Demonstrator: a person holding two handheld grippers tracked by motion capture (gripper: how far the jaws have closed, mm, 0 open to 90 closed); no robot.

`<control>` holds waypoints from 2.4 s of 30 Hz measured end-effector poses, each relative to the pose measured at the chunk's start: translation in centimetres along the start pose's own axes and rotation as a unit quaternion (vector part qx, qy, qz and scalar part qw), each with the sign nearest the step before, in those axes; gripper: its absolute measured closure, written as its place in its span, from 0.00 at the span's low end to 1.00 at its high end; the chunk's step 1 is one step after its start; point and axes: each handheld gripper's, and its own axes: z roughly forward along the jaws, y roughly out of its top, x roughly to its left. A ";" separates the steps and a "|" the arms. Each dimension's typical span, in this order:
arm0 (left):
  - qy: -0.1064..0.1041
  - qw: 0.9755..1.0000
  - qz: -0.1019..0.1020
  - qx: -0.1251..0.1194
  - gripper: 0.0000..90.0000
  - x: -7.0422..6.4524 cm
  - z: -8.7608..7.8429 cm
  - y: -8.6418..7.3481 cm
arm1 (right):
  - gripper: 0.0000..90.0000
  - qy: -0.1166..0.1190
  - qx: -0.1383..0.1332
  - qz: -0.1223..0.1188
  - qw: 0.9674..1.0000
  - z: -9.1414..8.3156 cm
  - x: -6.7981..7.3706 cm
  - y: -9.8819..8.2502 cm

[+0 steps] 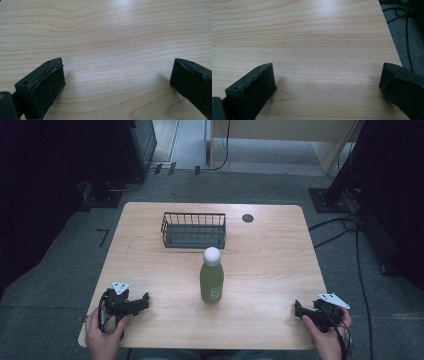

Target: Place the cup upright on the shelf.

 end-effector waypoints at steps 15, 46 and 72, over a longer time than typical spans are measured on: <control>0.000 1.000 0.000 0.000 0.00 0.0 0.0 0.0 | 0.00 0.030 -0.016 -0.016 0.999 -1.6 1.7 1.1; 0.000 1.000 0.000 0.000 0.00 0.0 0.0 0.0 | 0.00 0.108 -0.041 -0.098 0.988 -3.1 11.1 4.8; 0.000 1.000 0.000 0.000 0.00 0.0 0.0 0.0 | 0.00 0.176 -0.044 -0.122 0.976 -3.1 17.3 5.2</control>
